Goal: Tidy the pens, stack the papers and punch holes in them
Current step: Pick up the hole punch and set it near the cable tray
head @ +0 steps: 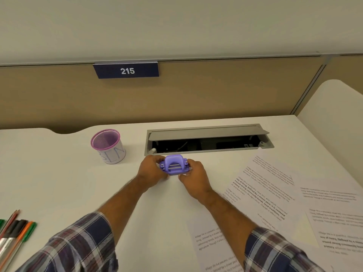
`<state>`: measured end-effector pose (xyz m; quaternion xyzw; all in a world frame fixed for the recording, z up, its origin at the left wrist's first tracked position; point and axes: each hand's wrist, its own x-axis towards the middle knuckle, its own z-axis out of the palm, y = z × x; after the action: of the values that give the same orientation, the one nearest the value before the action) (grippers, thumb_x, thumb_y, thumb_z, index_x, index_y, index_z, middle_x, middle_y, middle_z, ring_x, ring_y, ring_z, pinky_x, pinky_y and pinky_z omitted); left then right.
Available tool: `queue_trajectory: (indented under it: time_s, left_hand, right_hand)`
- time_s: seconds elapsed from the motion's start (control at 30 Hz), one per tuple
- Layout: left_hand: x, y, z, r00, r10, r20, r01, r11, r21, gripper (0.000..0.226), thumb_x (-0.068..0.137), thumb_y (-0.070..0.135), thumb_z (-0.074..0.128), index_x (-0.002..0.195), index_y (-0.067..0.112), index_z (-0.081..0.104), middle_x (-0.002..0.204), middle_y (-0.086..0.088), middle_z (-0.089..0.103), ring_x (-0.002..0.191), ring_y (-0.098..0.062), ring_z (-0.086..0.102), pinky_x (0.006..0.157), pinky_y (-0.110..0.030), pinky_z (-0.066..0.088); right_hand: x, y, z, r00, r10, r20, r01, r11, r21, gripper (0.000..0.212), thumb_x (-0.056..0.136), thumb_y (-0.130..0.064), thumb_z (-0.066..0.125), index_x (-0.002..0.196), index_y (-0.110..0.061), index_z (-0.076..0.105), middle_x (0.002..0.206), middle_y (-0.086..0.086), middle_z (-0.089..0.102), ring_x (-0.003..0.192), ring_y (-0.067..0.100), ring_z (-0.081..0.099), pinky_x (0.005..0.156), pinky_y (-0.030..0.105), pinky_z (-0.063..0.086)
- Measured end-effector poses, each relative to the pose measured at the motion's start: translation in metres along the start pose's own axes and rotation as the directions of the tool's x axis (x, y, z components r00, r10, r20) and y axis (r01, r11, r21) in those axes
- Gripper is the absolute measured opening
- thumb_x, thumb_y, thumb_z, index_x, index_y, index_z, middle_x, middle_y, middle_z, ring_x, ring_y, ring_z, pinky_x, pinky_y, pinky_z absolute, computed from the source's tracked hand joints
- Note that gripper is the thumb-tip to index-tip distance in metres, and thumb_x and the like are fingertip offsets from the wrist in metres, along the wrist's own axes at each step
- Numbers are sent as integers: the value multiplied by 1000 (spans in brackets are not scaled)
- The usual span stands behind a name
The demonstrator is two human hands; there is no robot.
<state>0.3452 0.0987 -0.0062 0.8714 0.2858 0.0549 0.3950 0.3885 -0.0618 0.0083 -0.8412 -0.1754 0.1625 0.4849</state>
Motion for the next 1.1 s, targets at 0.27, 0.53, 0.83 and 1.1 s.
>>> queue_trajectory:
  time_s: [0.27,0.53,0.83,1.1]
  left_hand:
    - [7,-16,8,989,-64,-136,56,996,-62,66,67,17,91,126,14,63,111,-5,67,76,-13,59,80,-26,49]
    - [-3,-19,9,955,-136,-264,119,990,-81,45,78,18,82,120,11,68,107,-5,72,84,-16,59,83,-23,44]
    - [4,-15,11,953,-126,-276,113,992,-63,35,80,19,80,113,12,71,97,0,68,83,-16,57,79,-25,43]
    - [-27,-7,13,974,-63,-218,79,995,66,53,82,34,78,127,10,61,120,-9,63,105,-23,59,92,-30,45]
  right_hand:
    - [9,8,15,999,-1,-48,2,999,34,56,83,-8,71,134,-13,50,129,7,61,115,24,57,104,41,48]
    - [5,10,21,997,38,-67,-35,998,47,56,86,-10,70,137,-13,48,133,7,58,119,25,57,105,37,47]
    - [18,17,18,998,59,39,-59,998,4,67,83,-20,73,142,-22,41,135,6,52,117,20,53,99,33,47]
    - [-3,11,-3,986,158,61,-165,978,128,72,85,-17,72,146,-19,35,149,2,43,131,20,47,107,36,44]
